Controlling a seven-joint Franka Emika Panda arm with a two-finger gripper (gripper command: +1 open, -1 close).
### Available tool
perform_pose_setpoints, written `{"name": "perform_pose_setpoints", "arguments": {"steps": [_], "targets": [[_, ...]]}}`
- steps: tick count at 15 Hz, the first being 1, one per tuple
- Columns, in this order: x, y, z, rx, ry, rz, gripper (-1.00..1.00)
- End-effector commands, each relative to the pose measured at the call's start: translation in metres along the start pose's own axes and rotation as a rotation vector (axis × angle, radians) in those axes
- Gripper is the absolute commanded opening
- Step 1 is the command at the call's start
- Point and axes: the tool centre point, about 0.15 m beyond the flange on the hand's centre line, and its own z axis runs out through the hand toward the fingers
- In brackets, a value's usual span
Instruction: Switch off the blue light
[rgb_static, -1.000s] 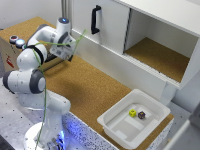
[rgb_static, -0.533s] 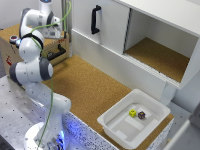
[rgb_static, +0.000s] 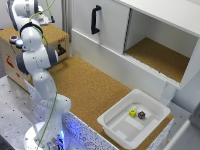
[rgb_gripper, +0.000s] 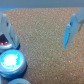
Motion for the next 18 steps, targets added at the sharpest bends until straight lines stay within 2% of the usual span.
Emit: {"name": "perform_pose_setpoints", "arguments": {"steps": [1, 3, 7, 10, 13, 18], "targets": [[0.023, -0.026, 0.005, -0.027, -0.151, 0.001, -1.0], [0.021, -0.037, 0.018, -0.001, -0.169, -0.016, -1.0], [0.019, -0.051, 0.034, 0.011, -0.208, -0.076, -1.0], [0.022, -0.06, 0.042, 0.028, -0.204, -0.113, -1.0], [0.027, -0.055, 0.048, 0.014, -0.202, -0.094, -1.0], [0.028, -0.063, 0.076, 0.046, -0.258, -0.097, -1.0]]}}
